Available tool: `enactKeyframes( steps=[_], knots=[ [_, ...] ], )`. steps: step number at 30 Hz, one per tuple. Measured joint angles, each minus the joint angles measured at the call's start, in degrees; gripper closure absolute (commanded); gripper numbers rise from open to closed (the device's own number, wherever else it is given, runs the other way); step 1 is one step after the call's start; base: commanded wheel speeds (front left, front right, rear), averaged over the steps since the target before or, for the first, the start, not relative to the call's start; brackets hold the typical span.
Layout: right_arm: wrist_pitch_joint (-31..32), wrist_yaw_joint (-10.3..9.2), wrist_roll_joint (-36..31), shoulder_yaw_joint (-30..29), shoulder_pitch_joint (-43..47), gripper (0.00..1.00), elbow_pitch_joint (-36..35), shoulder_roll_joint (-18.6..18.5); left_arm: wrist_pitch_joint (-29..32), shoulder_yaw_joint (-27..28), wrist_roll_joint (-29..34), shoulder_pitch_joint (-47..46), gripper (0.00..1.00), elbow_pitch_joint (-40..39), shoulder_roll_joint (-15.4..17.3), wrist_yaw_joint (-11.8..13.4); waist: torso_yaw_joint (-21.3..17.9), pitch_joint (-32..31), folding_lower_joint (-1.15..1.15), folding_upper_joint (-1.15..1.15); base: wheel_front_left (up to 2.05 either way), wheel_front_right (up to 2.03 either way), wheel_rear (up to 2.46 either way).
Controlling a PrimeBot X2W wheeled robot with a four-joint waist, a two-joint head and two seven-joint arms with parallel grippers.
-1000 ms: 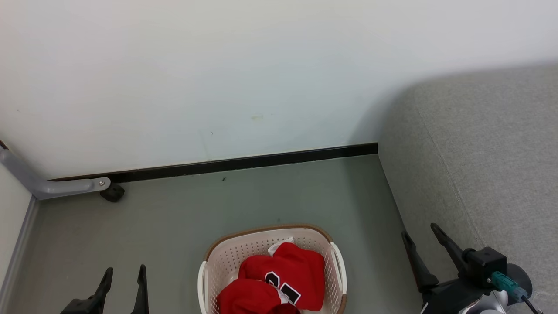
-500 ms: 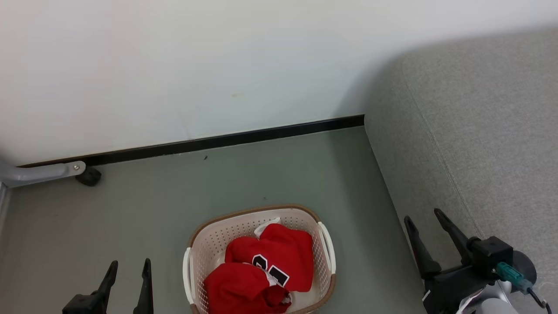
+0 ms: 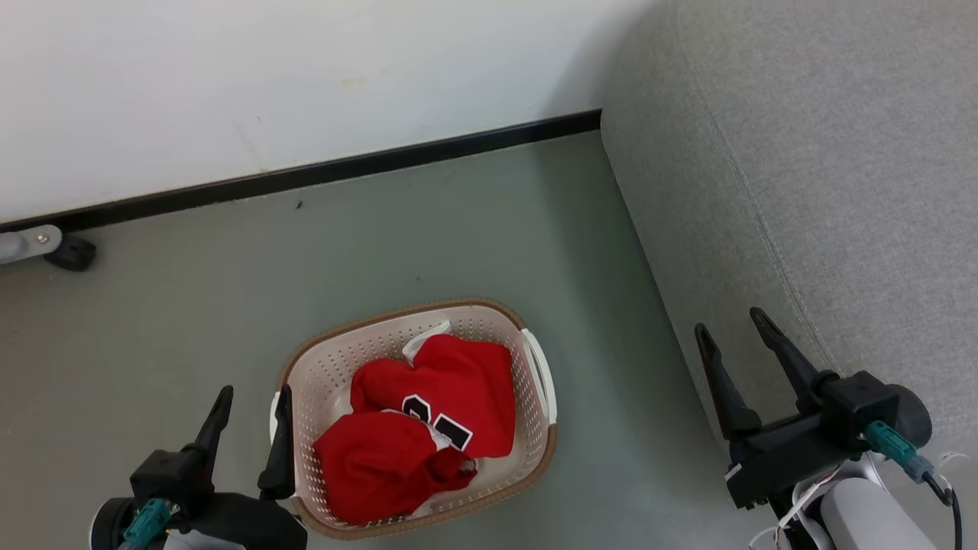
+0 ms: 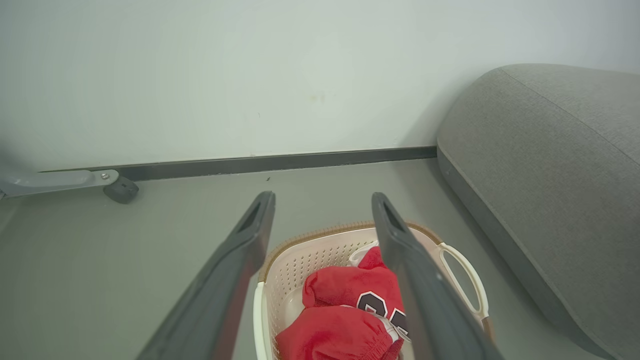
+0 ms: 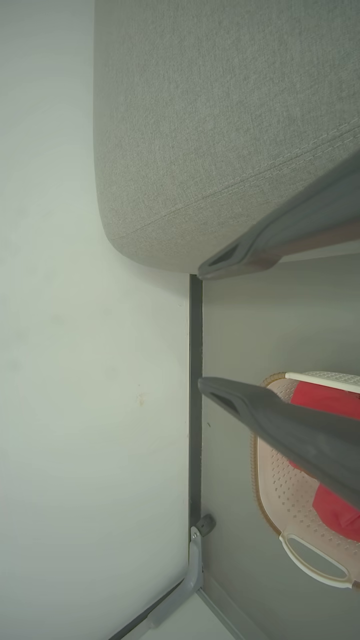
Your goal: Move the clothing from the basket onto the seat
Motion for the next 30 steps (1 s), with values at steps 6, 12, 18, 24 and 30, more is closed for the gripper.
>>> enactKeyframes(
  steps=[6, 12, 18, 24, 30],
  knots=[
    [0.0, 0.0, -1.0, 0.4, -0.9, 0.0, -0.8, 0.6, 0.0, -1.5, -0.3, -3.1, 0.0, 0.5, 0.1, 0.0, -1.4, 4.7, 0.0, 0.0, 0.0, 0.0, 0.0],
    [0.0, 0.03, -1.4, 0.4, -4.7, 0.0, -1.6, 0.9, 0.0, -3.1, -0.3, -6.4, 0.0, 1.2, 0.5, 0.0, -2.4, 9.6, -0.01, 0.0, 0.0, 0.0, 0.0],
    [0.0, 0.34, -2.0, -0.3, -8.4, 0.0, -2.6, 0.9, 1.1, -5.3, -0.5, -10.1, 0.0, 1.7, 0.7, -0.1, -2.9, 15.6, -0.01, 0.0, 0.0, 0.0, 0.0],
    [-0.2, 0.52, -2.4, -1.0, -11.4, 0.0, -3.0, 0.9, 3.4, -6.4, -0.9, -13.4, 0.0, 3.9, 0.7, -0.1, -2.9, 19.7, -0.01, 0.01, 0.0, 0.0, 0.0],
    [-0.2, 0.59, -2.7, -1.1, -12.6, 0.0, -1.8, 0.7, 6.3, -7.2, -1.4, -14.5, 0.0, 8.8, 0.7, -0.1, -2.3, 23.0, 0.0, 0.01, 0.0, 0.0, 0.0]
  ],
)
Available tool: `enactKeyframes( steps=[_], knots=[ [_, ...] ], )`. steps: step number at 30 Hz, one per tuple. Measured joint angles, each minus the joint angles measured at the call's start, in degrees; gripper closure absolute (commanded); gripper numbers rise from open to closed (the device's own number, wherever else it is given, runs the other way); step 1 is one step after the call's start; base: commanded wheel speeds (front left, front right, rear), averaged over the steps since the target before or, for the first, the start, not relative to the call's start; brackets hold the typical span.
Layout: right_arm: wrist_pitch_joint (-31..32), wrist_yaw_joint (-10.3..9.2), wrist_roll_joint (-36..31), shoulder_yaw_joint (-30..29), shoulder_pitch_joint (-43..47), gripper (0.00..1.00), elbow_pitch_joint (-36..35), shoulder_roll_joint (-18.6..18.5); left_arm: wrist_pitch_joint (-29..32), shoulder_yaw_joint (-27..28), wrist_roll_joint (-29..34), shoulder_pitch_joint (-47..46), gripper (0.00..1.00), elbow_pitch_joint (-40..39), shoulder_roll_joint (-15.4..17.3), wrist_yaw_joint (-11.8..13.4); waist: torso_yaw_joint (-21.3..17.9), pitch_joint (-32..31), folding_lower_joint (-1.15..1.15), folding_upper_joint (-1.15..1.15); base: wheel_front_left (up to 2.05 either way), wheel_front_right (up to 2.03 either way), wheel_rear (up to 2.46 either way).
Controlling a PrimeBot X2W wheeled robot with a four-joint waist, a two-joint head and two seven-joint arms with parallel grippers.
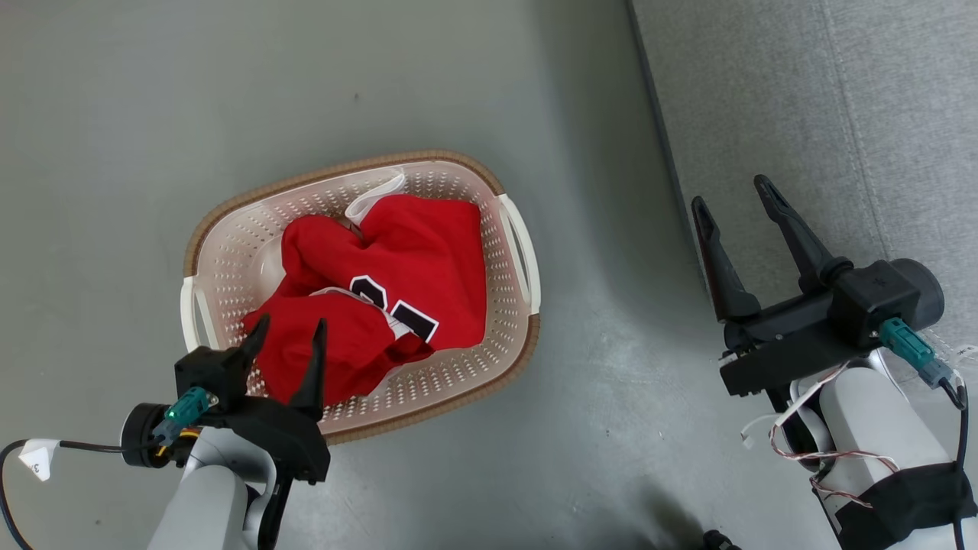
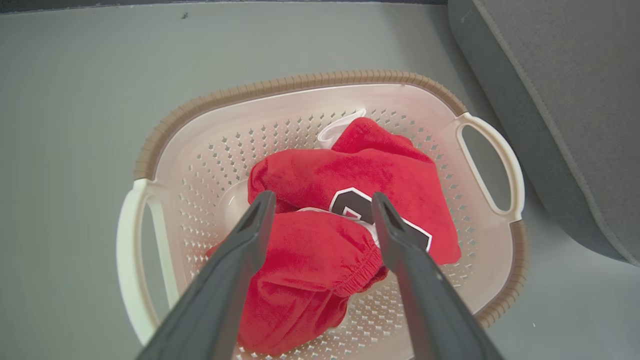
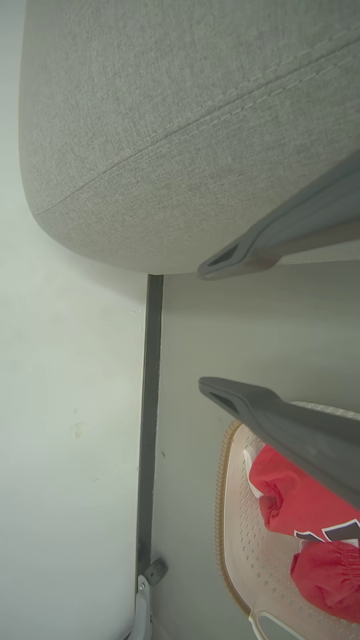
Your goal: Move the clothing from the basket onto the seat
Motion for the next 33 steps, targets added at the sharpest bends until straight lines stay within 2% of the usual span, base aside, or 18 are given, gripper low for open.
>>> enactKeyframes(
  steps=[19, 21, 33],
  knots=[
    [0.0, 0.91, -0.8, 0.1, -0.7, 0.0, 0.8, 0.2, 5.4, -2.2, 0.2, -5.6, 0.0, 8.6, -0.9, -0.3, 0.8, 1.6, -0.02, 0.0, 0.0, 0.0, 0.0],
    [0.0, 0.92, -0.8, 0.1, -0.7, 0.0, 0.8, 0.3, 6.0, -2.3, 0.5, -6.4, 0.0, 9.3, -1.0, 0.6, 0.6, 2.1, -0.01, -0.01, 0.0, 0.0, 0.0],
    [0.0, 0.94, -0.8, -0.1, -0.7, 0.0, -0.3, 0.6, 9.0, -2.6, 1.6, -12.1, 0.0, 13.9, -0.9, 2.6, -0.3, 5.5, -0.01, -0.01, 0.0, 0.0, 0.0]
  ],
)
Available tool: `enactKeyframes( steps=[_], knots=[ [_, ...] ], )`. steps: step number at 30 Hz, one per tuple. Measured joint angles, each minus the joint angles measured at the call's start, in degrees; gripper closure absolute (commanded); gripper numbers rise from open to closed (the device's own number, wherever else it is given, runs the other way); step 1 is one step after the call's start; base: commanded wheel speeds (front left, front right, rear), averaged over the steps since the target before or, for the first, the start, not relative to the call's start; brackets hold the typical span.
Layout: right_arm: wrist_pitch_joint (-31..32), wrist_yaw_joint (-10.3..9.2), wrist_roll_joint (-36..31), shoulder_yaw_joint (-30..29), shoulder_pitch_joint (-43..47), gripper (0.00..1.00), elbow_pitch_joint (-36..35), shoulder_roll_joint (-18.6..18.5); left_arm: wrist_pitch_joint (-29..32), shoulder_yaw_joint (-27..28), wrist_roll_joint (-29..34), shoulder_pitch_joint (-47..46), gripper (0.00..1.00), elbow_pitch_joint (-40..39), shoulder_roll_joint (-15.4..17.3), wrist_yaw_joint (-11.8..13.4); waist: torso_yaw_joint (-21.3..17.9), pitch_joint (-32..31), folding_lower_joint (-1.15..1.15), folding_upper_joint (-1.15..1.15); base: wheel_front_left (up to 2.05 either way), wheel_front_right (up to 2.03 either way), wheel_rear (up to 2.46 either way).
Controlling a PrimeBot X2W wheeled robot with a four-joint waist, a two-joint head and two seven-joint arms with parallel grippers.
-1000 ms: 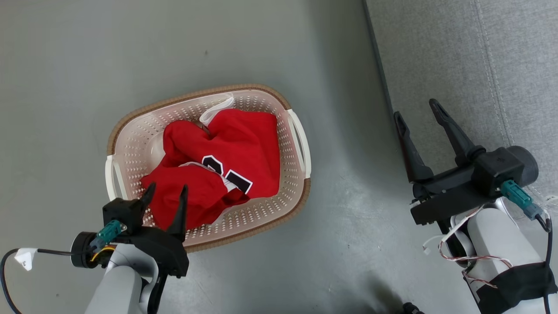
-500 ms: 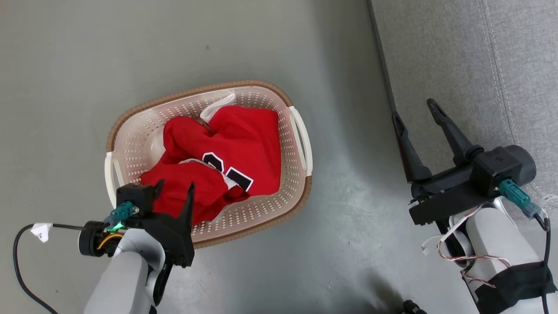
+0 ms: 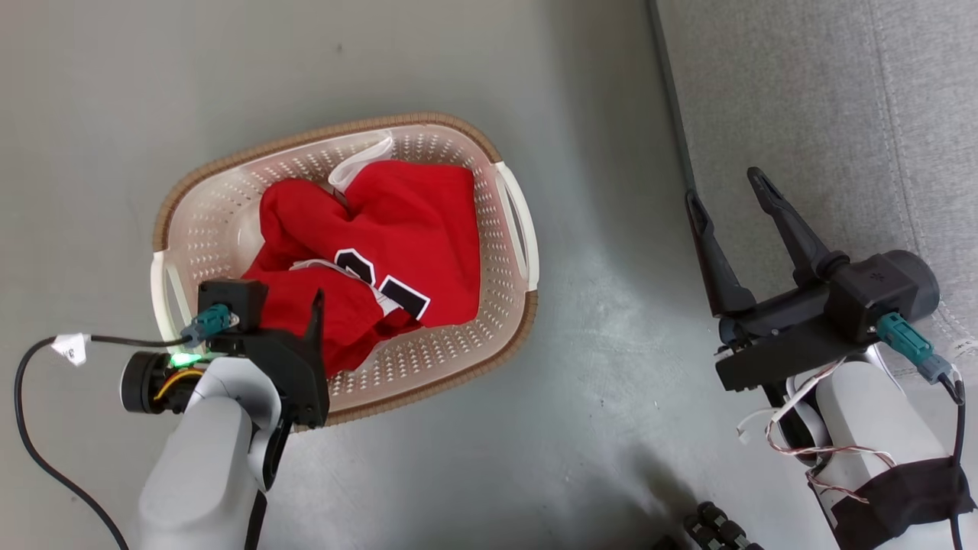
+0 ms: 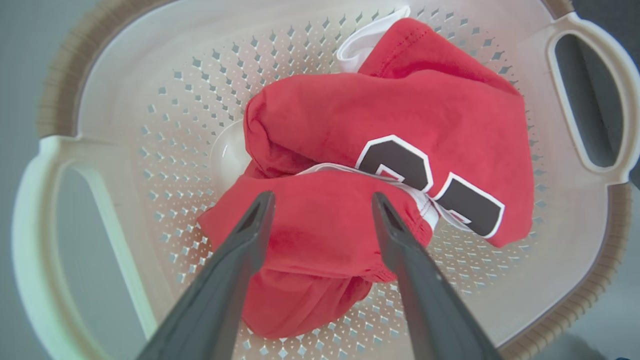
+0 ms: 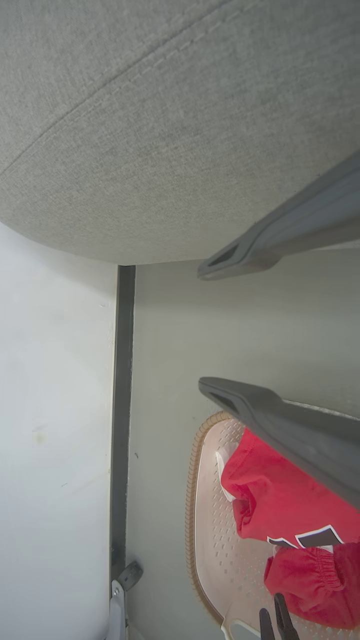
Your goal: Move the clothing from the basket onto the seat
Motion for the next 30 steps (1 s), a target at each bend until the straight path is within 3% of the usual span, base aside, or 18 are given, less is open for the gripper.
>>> enactKeyframes(
  steps=[30],
  knots=[
    [-0.2, 0.48, -1.1, -1.5, 0.0, 0.0, -2.9, -0.1, 0.8, 0.6, 0.0, -7.2, 0.0, 7.6, 0.8, 0.4, 0.2, 6.7, 0.0, 0.0, 0.0, 0.0, 0.0]
  ],
)
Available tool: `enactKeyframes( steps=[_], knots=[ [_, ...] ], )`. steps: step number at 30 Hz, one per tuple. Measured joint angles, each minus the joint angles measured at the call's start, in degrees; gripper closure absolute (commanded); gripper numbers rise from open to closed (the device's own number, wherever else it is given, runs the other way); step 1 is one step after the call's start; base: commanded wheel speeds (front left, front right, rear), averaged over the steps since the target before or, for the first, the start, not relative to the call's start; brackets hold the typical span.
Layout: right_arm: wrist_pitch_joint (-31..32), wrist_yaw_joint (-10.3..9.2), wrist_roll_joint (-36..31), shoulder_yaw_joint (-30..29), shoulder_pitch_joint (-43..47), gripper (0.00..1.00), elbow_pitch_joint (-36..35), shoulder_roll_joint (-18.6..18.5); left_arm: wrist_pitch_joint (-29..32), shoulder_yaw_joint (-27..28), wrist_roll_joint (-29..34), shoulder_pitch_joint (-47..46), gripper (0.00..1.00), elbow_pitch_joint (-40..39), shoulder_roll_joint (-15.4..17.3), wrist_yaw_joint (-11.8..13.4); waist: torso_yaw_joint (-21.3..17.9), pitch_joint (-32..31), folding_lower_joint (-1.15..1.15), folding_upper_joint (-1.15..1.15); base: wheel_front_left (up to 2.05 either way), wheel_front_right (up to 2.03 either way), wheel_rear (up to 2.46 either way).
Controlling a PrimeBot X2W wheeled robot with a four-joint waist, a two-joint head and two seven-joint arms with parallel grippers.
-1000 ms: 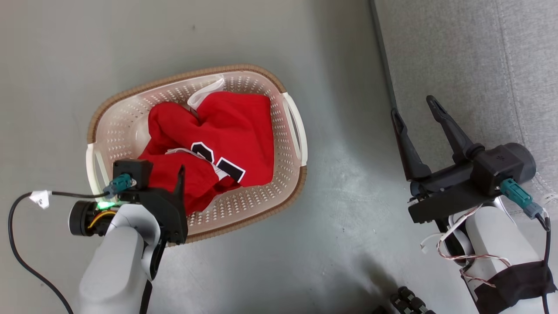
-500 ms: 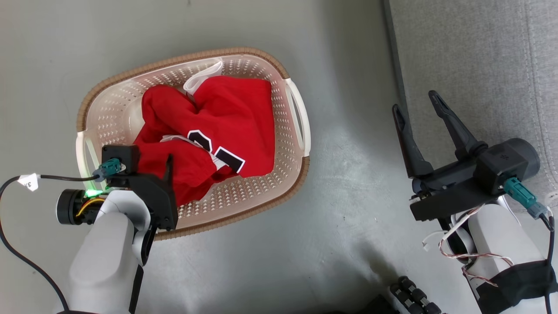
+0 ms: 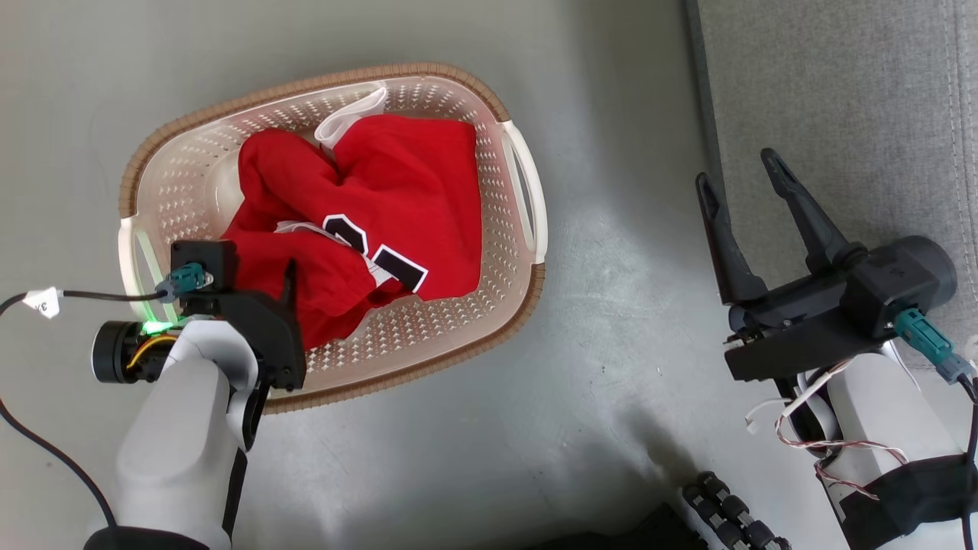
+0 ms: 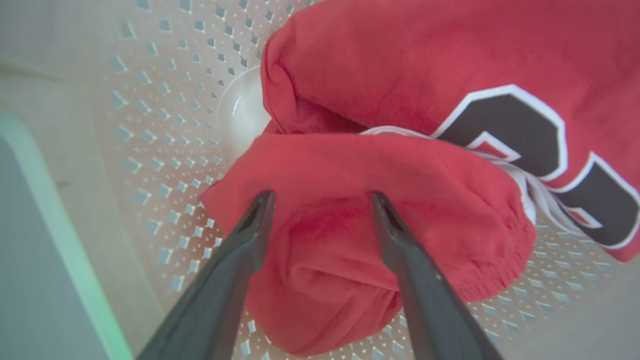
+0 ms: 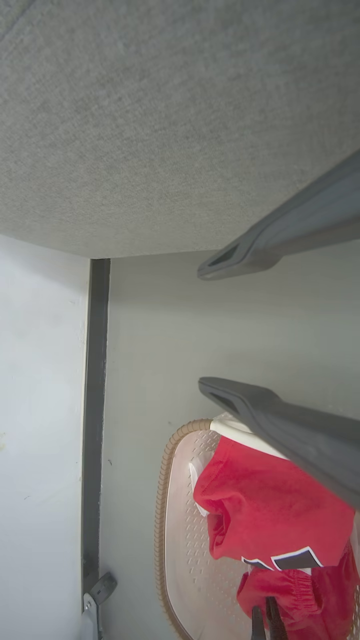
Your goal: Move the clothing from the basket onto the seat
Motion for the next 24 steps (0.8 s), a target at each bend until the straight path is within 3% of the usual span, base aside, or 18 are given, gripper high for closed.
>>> enactKeyframes(
  steps=[15, 24],
  knots=[
    [0.0, 0.0, -0.8, -0.6, 0.2, 0.0, -1.8, -0.6, -1.0, -0.4, 0.0, -3.3, 0.0, 3.2, 0.5, -0.1, 0.6, 2.4, -0.01, -0.02, 0.0, 0.0, 0.0],
    [0.0, 0.0, -0.8, -0.8, 0.2, 0.0, -1.3, -0.4, -2.7, -0.9, -0.6, -3.8, 0.0, 4.2, -1.0, -0.2, 0.8, 1.8, 0.0, -0.02, 0.0, 0.0, 0.0]
  ],
)
